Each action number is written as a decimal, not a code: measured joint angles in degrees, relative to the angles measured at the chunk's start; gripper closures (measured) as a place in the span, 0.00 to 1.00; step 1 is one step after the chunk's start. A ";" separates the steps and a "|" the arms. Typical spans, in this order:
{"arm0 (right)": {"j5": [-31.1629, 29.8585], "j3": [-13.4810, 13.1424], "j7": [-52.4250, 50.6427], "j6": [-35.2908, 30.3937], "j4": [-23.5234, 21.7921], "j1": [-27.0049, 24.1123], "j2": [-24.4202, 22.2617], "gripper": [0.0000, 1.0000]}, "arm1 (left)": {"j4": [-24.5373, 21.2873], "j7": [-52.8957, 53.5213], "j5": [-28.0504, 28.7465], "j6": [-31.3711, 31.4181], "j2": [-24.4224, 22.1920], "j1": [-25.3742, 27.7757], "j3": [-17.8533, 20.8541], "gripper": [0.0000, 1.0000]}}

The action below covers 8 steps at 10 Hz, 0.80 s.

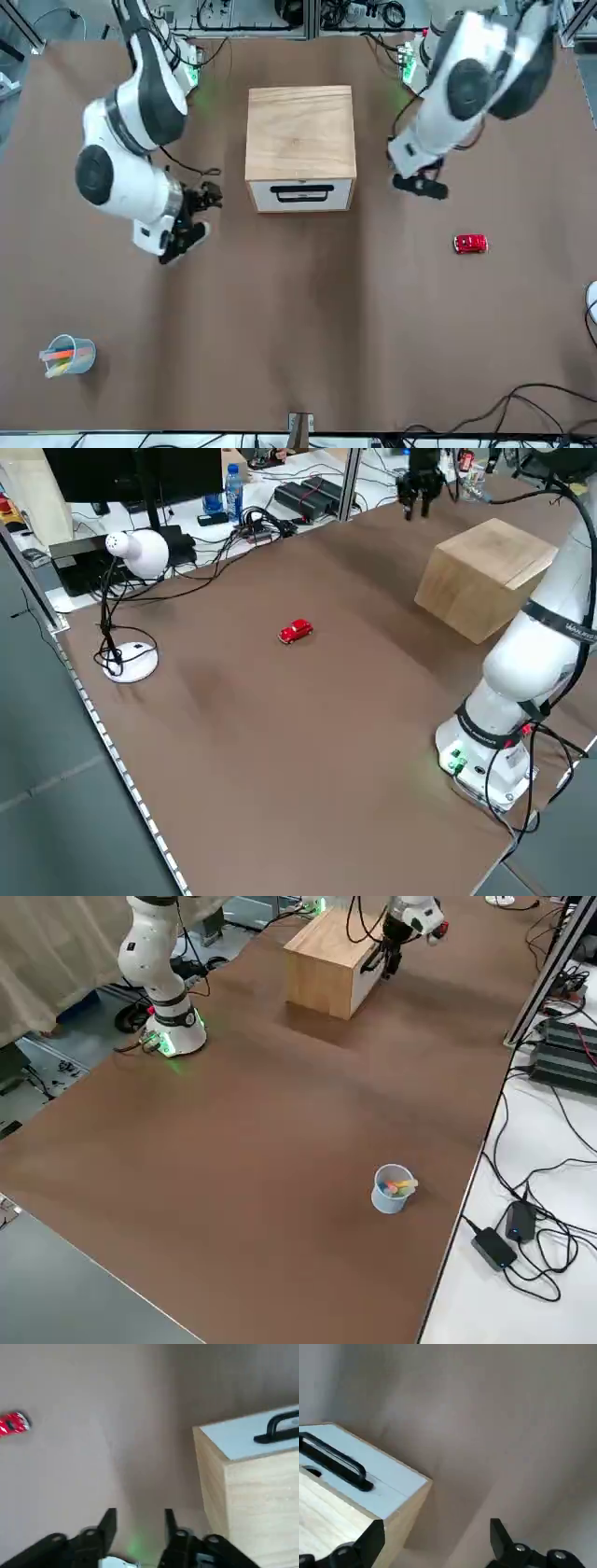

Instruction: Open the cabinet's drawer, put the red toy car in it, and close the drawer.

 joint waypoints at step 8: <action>26.91 -0.48 -14.45 1.93 3.97 -0.49 11.88 0.00 | 5.21 -18.12 0.76 7.99 10.56 -3.56 -5.37 0.99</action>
